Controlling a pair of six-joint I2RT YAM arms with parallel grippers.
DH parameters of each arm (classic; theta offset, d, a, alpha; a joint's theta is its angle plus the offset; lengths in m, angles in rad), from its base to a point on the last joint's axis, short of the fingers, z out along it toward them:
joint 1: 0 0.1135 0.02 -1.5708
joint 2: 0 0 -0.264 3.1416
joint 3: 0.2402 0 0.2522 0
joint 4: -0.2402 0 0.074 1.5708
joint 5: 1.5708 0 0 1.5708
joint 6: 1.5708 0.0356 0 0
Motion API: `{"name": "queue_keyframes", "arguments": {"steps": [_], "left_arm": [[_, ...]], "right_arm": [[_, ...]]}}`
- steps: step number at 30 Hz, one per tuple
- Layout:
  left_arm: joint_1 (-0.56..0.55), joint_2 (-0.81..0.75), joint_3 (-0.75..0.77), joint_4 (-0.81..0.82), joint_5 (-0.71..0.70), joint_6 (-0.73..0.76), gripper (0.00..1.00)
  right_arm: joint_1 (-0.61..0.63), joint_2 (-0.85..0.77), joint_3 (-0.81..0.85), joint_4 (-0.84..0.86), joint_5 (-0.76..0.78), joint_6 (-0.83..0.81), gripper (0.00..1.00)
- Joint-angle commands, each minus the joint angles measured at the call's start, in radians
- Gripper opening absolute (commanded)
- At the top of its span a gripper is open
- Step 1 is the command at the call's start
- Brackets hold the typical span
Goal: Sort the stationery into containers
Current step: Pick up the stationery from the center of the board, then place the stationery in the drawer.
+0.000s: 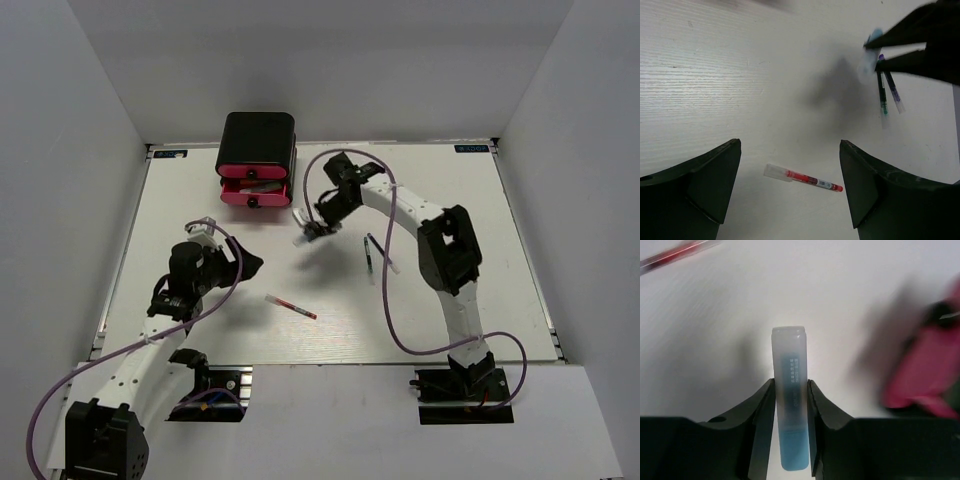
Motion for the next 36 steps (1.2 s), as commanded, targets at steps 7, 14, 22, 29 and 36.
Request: {"name": "queue_keyframes", "arguments": {"steps": [7, 14, 22, 29, 36], "left_arm": [[-0.004, -0.037, -0.003, 0.004, -0.032, -0.019, 0.89], [-0.004, -0.046, -0.003, 0.013, -0.042, -0.039, 0.89], [-0.004, -0.046, -0.003, 0.013, -0.051, -0.039, 0.89], [-0.004, -0.046, -0.003, 0.013, -0.051, -0.039, 0.89], [-0.004, -0.055, 0.007, -0.019, -0.051, -0.030, 0.89]], "right_arm": [[0.055, -0.126, -0.090, 1.357, -0.098, 1.159, 0.00], [0.086, 0.024, 0.047, 1.596, 0.022, 1.404, 0.00], [0.096, 0.064, 0.028, 1.641, 0.071, 1.440, 0.00], [0.092, 0.098, 0.006, 1.632, 0.084, 1.348, 0.00], [0.086, 0.139, 0.009, 1.609, 0.080, 1.282, 0.00]]}}
